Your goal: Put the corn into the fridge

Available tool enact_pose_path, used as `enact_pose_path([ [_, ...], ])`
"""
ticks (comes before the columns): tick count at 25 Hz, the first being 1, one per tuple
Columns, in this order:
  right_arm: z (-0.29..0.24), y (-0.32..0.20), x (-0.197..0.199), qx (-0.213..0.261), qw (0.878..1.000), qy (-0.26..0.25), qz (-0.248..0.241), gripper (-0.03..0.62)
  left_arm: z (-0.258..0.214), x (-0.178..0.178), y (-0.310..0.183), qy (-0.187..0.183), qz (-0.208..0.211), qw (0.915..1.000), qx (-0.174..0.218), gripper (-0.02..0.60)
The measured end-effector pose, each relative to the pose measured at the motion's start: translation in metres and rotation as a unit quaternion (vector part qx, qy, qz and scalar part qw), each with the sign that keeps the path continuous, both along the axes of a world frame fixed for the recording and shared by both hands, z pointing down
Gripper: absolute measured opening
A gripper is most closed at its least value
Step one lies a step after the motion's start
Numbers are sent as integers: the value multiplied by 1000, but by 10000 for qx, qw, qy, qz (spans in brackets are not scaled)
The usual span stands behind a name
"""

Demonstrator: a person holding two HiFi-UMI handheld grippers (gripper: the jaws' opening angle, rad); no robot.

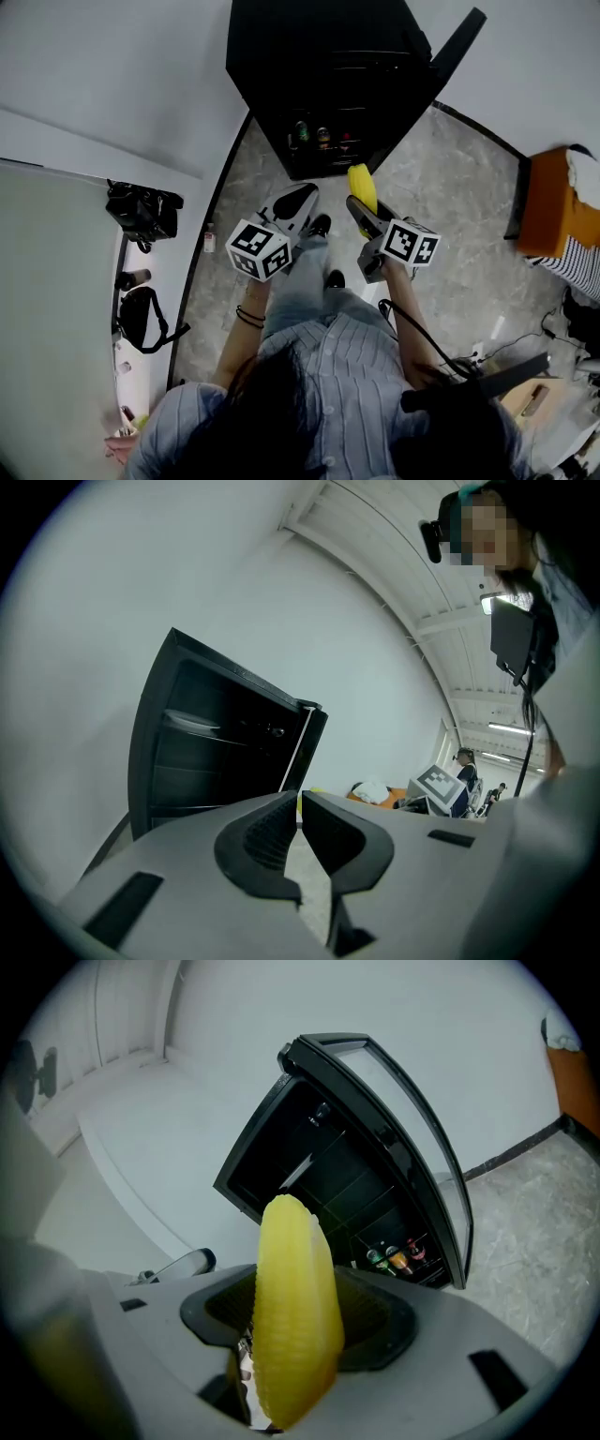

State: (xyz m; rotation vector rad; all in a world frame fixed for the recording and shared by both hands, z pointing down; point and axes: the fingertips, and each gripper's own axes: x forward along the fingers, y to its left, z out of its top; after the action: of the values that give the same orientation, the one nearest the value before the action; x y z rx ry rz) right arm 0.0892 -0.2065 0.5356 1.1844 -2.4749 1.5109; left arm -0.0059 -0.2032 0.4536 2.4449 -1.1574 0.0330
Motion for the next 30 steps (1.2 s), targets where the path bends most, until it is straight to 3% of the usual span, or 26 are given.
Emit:
enact_pose_path([
  [12,36,-81,-26,27,9993,335,-141,252,23,-12,-42,-94,184,9998,43,8],
  [18,55,-126,-45,-58,9995,179,-241,252,34,-14,-66,-110,256,9995,166,8],
  [24,76,-168,-57,79,9992,336,-207,252,49,-21,-76,-209,286,9992,187,8],
  [30,95,-199,-67,337,9940,968,-380,252,62,-28,-81,-313,233,9991,177,8],
])
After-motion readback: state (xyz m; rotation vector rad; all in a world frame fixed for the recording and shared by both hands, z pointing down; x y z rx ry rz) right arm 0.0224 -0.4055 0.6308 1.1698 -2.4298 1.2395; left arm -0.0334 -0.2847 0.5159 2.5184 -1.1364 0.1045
